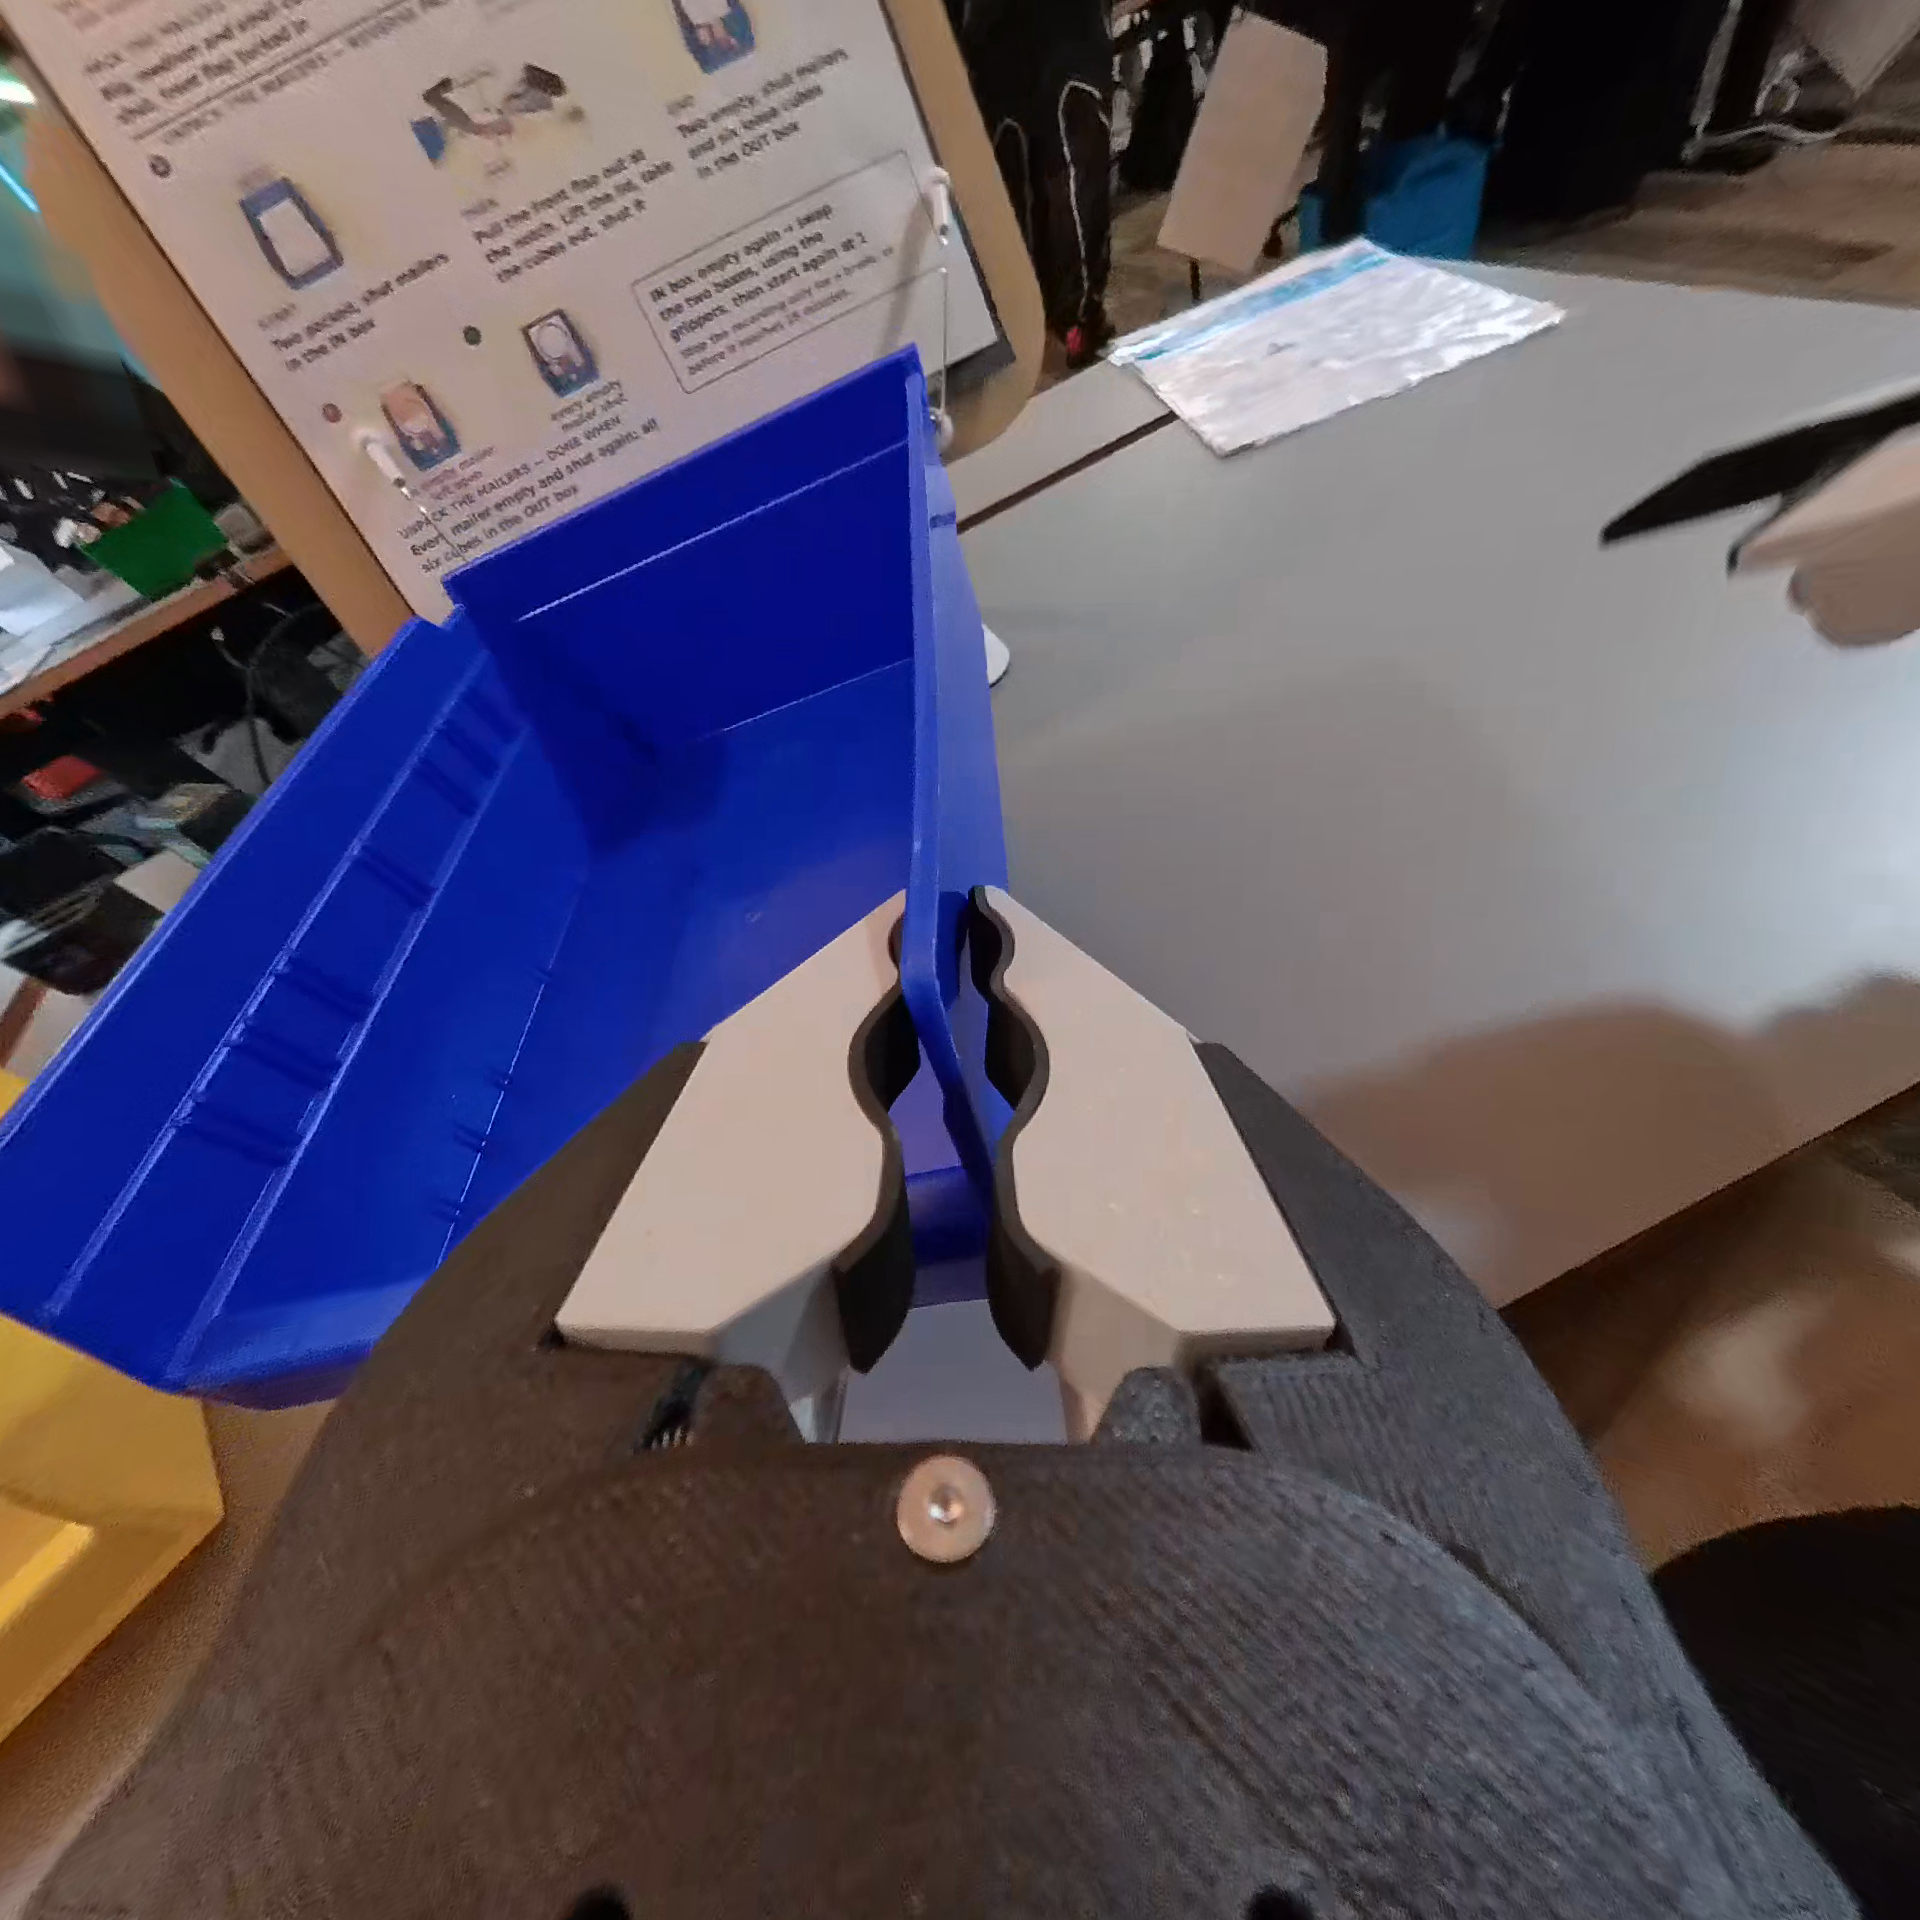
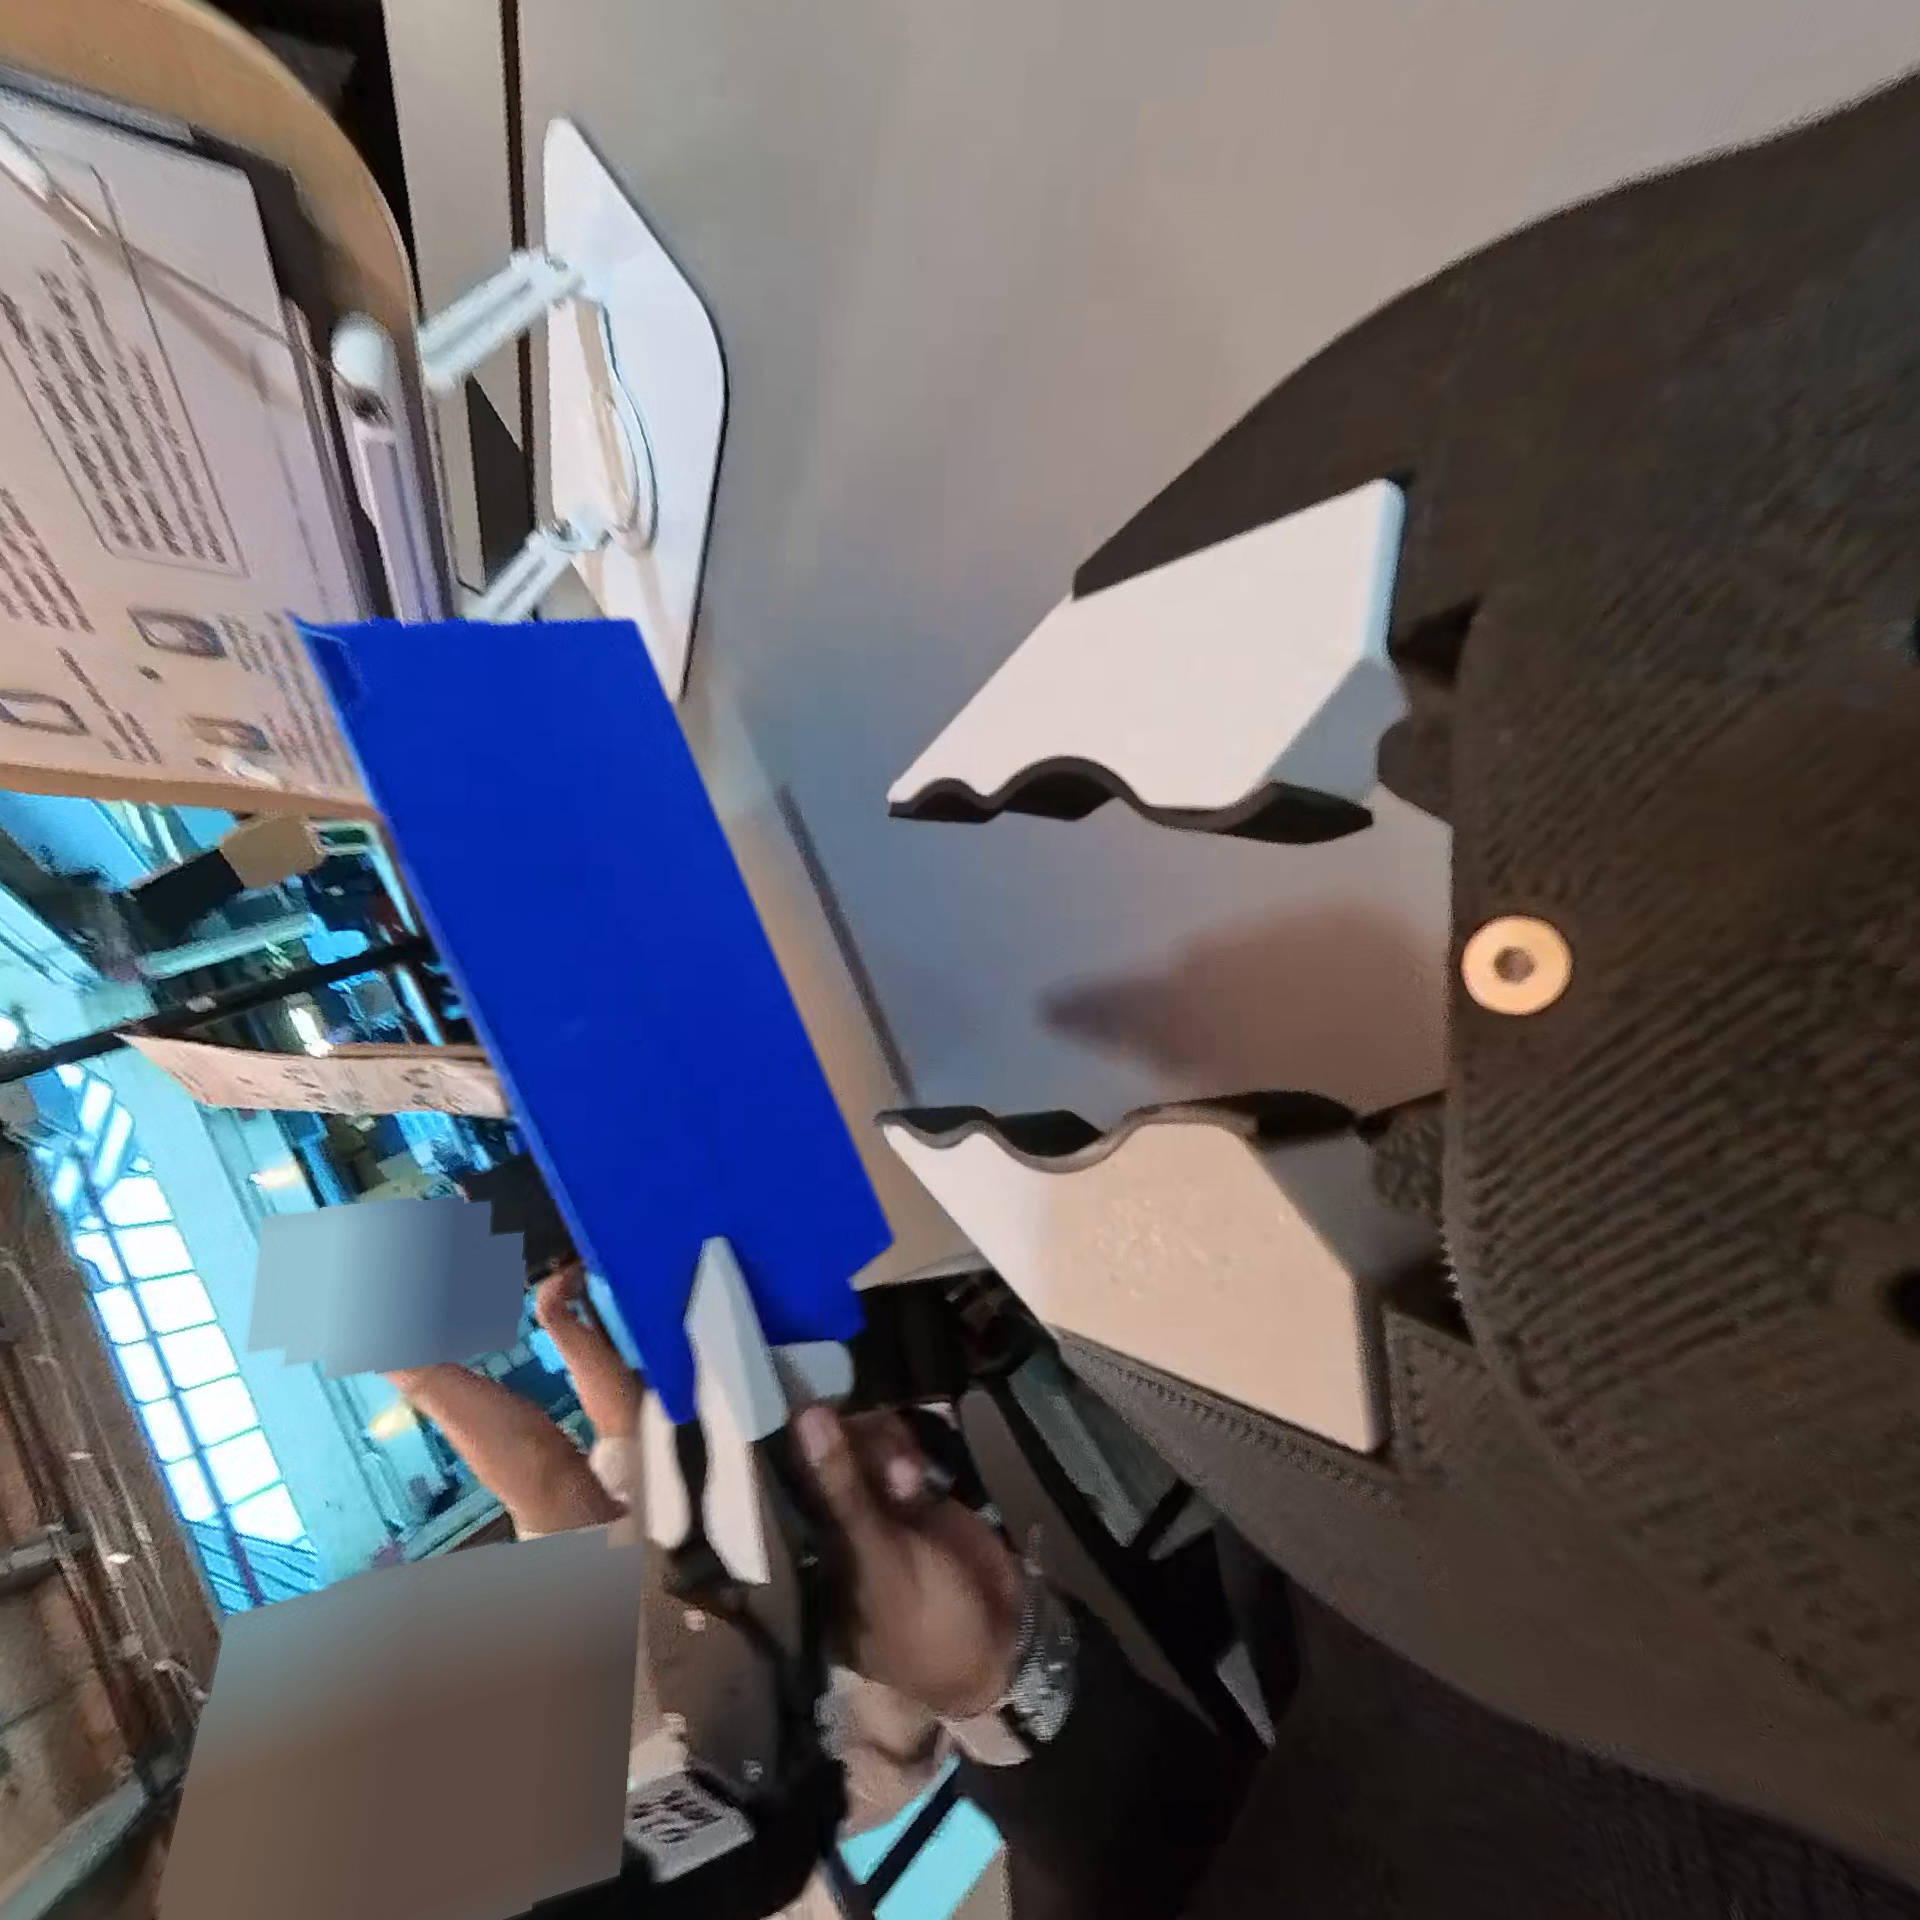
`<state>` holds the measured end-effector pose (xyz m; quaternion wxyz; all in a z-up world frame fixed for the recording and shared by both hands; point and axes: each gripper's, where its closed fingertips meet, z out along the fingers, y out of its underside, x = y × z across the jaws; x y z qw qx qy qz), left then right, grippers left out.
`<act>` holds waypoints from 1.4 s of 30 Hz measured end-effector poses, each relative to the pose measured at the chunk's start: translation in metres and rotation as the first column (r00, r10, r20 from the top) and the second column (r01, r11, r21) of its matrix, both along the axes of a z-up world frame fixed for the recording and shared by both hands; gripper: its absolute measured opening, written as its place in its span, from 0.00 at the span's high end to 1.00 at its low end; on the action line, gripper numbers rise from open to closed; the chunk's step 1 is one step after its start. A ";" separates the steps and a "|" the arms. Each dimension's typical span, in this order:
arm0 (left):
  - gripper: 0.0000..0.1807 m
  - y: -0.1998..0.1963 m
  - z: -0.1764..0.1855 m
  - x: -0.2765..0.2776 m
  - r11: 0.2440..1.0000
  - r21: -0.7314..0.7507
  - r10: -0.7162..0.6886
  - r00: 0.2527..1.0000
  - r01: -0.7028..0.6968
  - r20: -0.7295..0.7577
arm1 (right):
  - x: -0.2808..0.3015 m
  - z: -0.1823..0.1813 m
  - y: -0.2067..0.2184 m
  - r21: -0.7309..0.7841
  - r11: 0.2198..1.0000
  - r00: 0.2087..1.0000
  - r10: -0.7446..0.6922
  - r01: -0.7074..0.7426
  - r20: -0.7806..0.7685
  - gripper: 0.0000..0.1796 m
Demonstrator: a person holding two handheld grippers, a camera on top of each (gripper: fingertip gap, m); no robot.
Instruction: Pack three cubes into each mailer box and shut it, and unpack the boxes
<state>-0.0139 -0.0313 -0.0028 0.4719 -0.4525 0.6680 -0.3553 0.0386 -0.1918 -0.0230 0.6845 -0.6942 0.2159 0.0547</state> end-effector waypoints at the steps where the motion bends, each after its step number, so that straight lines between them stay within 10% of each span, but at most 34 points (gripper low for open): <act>1: 1.00 -0.002 -0.003 0.001 1.000 0.024 0.009 1.000 -0.009 0.000 | 0.005 0.004 -0.005 0.023 0.999 1.000 -0.026 0.027 -0.004 0.69; 14: 1.00 -0.027 -0.032 -0.040 0.991 -0.061 -0.121 0.989 0.117 -0.081 | 0.018 0.005 -0.013 0.037 0.994 0.995 -0.099 0.100 -0.030 0.72; 28: 1.00 -0.191 -0.080 0.022 0.878 -0.128 -0.477 0.868 0.462 -0.141 | 0.047 0.043 -0.073 0.170 0.918 0.910 -0.384 0.358 0.159 0.91; 36: 0.85 -0.285 -0.079 0.043 0.663 -0.446 -0.711 0.692 0.602 -0.123 | 0.067 0.040 -0.118 0.154 0.813 0.785 -0.582 0.561 0.213 0.75; 42: 0.74 -0.243 -0.052 0.034 0.581 -0.532 -0.743 0.668 0.617 -0.037 | 0.063 0.016 -0.141 0.034 0.719 0.680 -0.671 0.694 0.297 0.67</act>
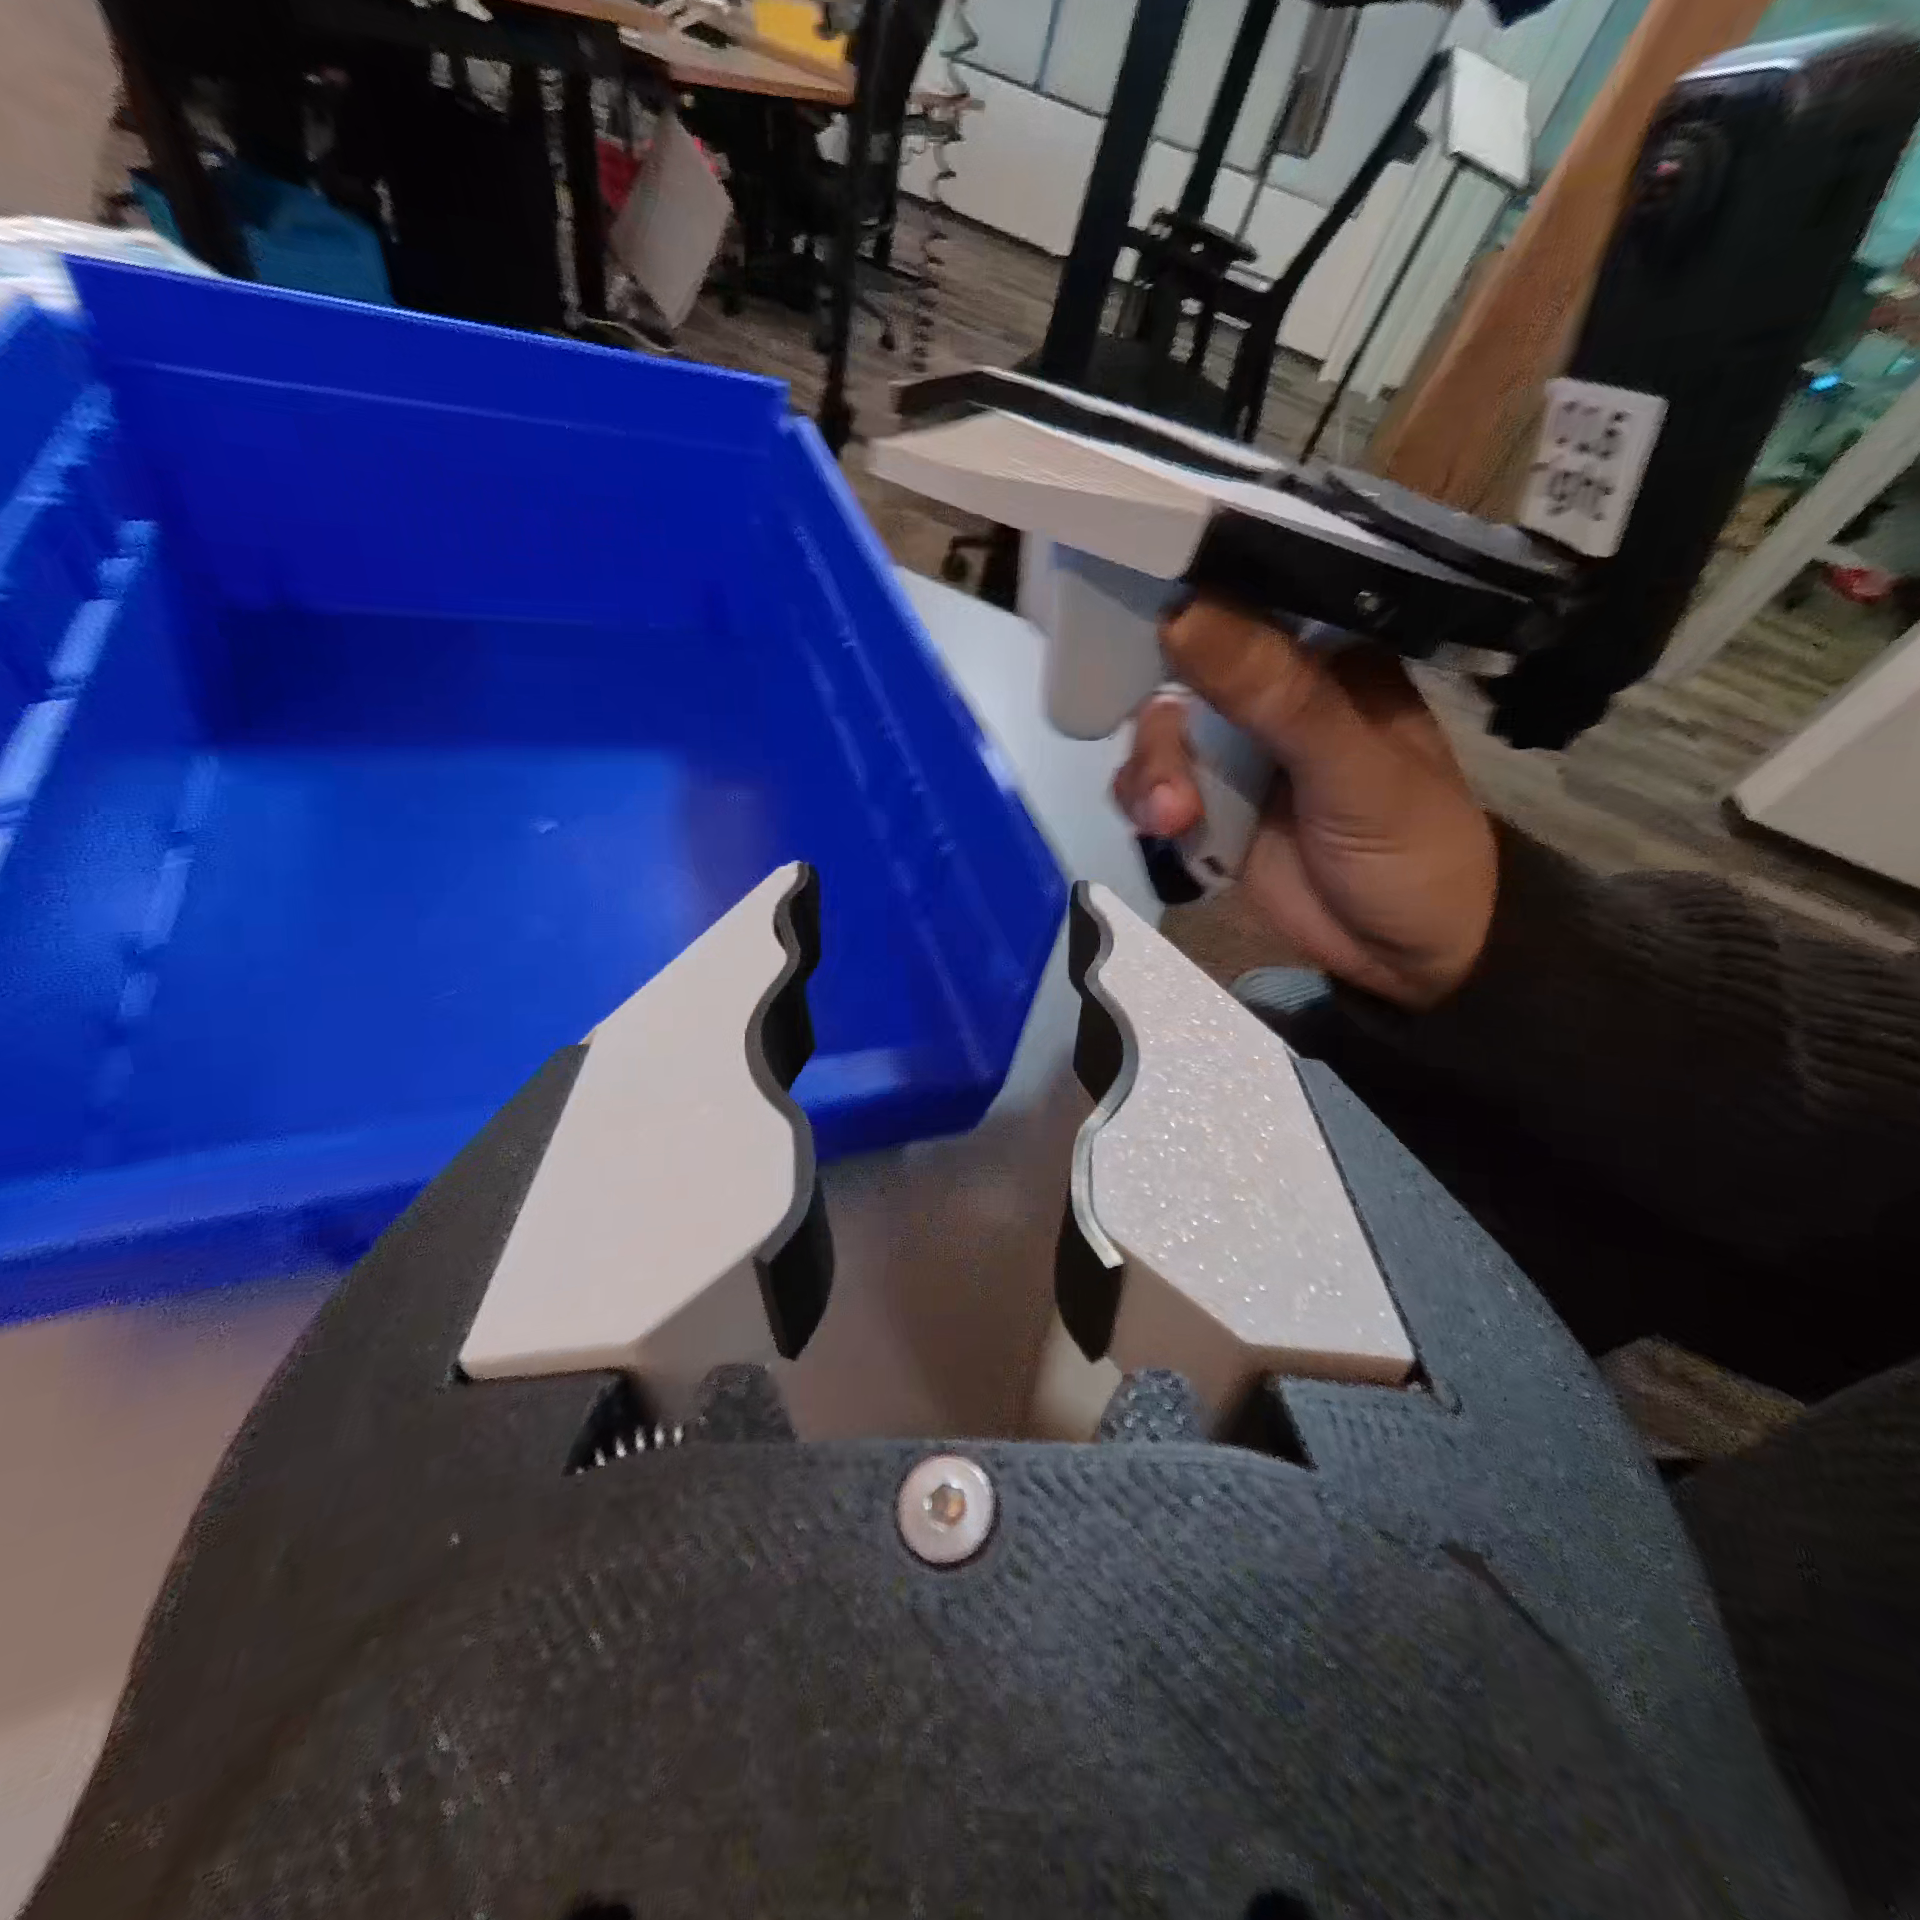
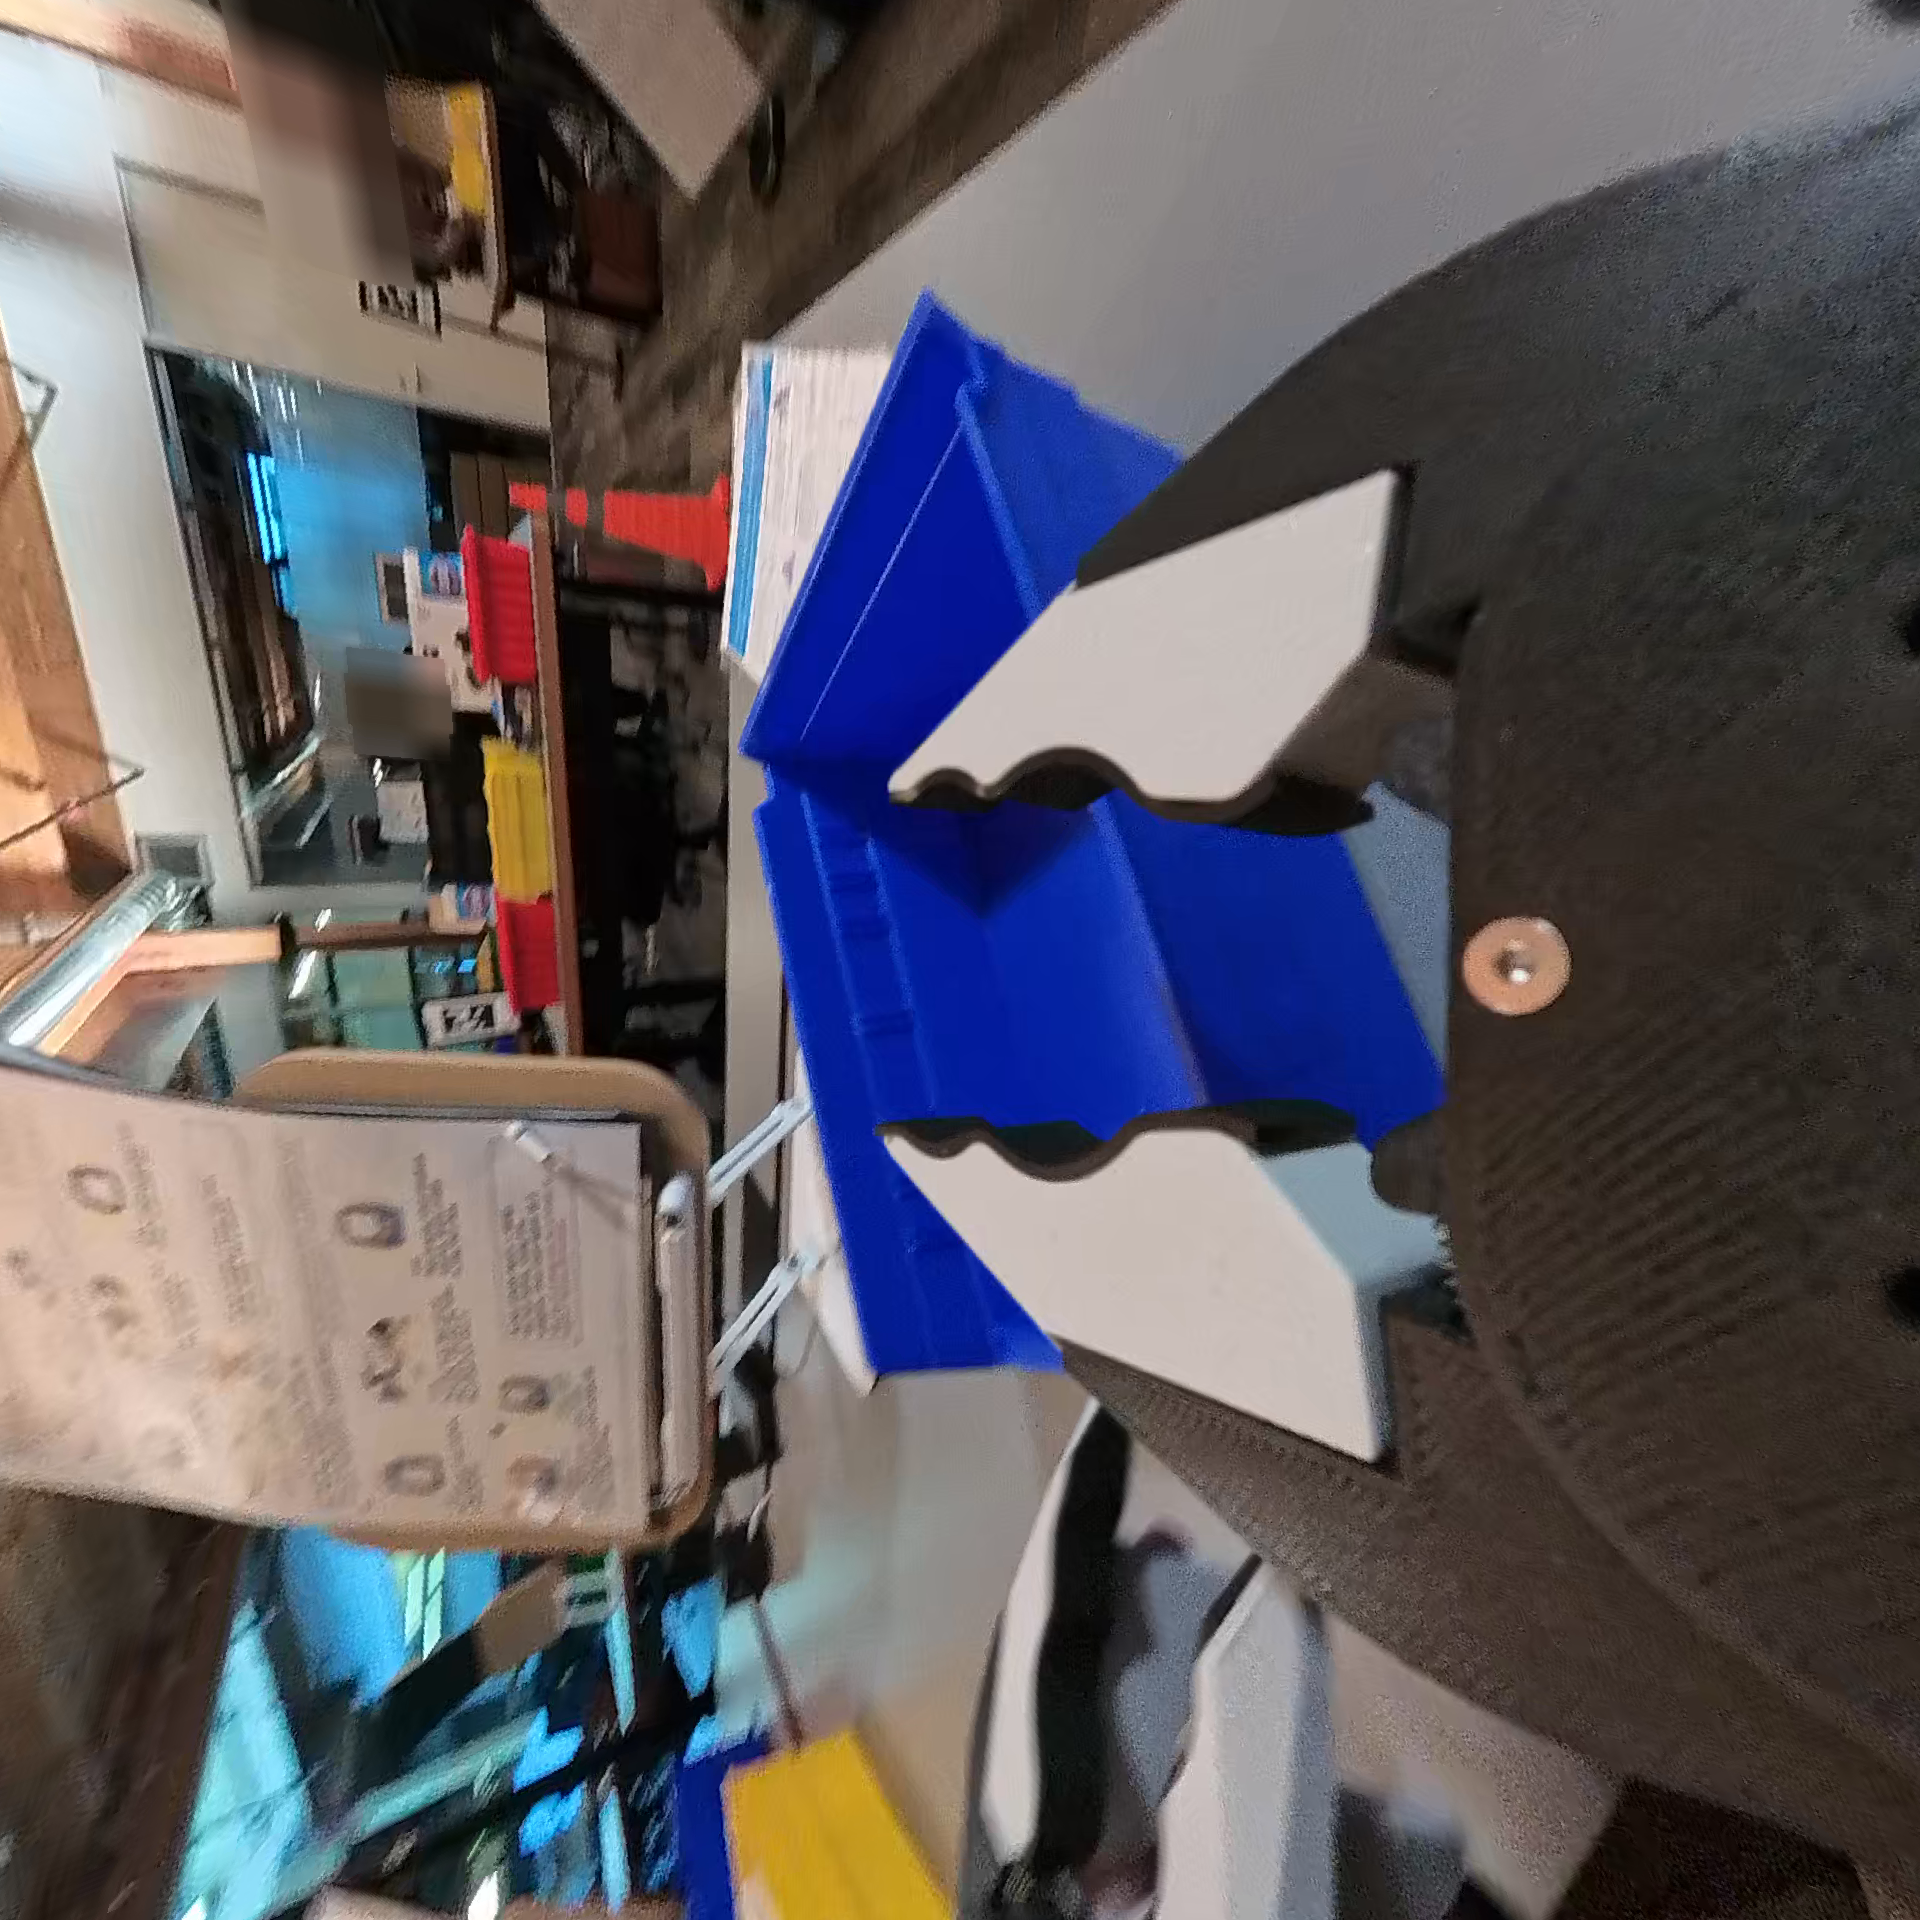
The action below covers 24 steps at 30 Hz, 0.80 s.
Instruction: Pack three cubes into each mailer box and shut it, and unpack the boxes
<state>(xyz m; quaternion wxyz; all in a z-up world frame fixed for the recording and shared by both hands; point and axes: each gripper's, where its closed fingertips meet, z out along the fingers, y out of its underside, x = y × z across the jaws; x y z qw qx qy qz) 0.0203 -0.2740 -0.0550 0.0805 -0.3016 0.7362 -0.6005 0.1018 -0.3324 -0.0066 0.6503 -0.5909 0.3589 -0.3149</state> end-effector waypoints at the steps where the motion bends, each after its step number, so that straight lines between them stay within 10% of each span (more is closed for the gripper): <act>1: 0.75 0.018 -0.001 0.003 0.999 0.022 0.028 1.000 -0.028 0.015 | -0.001 -0.004 -0.003 -0.044 0.998 0.999 -0.047 0.048 0.004 0.65; 9: 0.76 0.150 -0.003 0.029 0.963 -0.012 0.268 0.958 -0.268 0.098 | -0.023 -0.009 -0.003 -0.243 0.905 0.936 -0.333 0.351 0.112 0.63; 20: 0.74 0.168 -0.004 0.041 0.956 -0.032 0.294 0.955 -0.293 0.039 | -0.052 -0.095 0.046 -0.146 0.874 0.859 -0.483 0.463 -0.167 0.59; 24: 0.74 0.169 -0.008 0.042 0.954 -0.023 0.300 0.953 -0.300 0.038 | -0.048 -0.091 0.036 -0.170 0.840 0.832 -0.538 0.515 -0.135 0.81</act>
